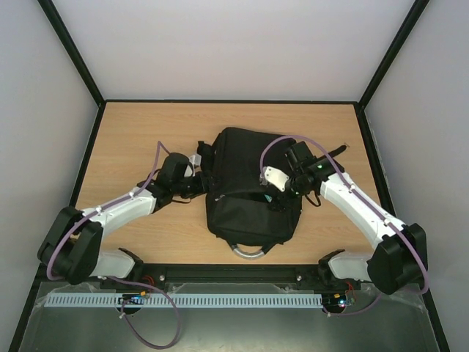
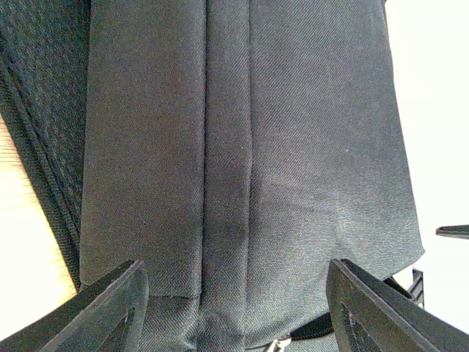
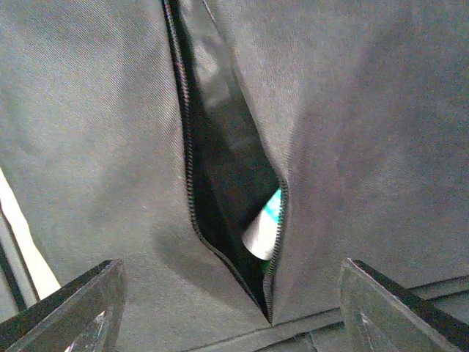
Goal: Pack the student bag
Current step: Place the stationery in the student bag, then zip the student bag at the center of the board.
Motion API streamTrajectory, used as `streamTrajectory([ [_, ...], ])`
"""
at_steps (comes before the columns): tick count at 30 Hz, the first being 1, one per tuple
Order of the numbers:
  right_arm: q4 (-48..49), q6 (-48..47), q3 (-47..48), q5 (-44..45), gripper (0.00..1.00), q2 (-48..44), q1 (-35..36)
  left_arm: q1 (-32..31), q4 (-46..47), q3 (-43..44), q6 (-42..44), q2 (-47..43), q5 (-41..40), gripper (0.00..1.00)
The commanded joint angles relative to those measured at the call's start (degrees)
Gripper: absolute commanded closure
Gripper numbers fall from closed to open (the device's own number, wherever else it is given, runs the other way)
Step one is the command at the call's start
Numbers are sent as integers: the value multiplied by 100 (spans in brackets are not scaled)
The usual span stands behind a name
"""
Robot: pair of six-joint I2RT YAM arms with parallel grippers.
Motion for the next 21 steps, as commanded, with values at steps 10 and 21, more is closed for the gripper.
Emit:
streamTrajectory([
  [10,431,1851,598,102,34,804,-582,128,613,-91,-77,608,560,43],
  [21,1293,1883,1321,665,41,2786,71,-59,1095,-893,-301,229,600,58],
])
